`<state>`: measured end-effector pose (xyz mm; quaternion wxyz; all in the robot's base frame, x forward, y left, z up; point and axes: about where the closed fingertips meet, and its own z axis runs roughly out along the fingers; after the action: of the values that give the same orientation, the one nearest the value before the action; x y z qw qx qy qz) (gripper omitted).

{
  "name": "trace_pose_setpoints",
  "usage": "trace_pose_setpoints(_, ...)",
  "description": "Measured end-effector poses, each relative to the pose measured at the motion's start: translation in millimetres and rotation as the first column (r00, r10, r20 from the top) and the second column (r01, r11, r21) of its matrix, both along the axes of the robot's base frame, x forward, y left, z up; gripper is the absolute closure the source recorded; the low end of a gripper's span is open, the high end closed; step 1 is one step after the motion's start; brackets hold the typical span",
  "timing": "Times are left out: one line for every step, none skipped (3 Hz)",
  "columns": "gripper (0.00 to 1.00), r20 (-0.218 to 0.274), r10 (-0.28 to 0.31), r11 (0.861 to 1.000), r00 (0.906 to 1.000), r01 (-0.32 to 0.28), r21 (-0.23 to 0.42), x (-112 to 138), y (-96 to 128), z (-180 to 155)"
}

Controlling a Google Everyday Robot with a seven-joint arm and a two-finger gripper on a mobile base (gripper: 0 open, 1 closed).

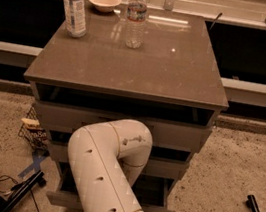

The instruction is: Open bottom drawer

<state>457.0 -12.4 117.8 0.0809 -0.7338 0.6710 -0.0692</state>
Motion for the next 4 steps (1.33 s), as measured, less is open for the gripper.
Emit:
trace_pose_setpoints(0.60, 0.000, 0.000, 1.000, 1.0000, 0.000, 0.000, -0.1, 0.1, 0.0)
trace_pose_setpoints(0.82, 0.000, 0.000, 1.000, 1.0000, 0.000, 0.000, -0.1, 0.1, 0.0)
trace_pose_setpoints(1.00, -0.001, 0.000, 1.000, 1.0000, 0.000, 0.000, -0.4, 0.1, 0.1)
trace_pose_setpoints(1.00, -0.001, 0.000, 1.000, 1.0000, 0.000, 0.000, -0.4, 0.1, 0.1)
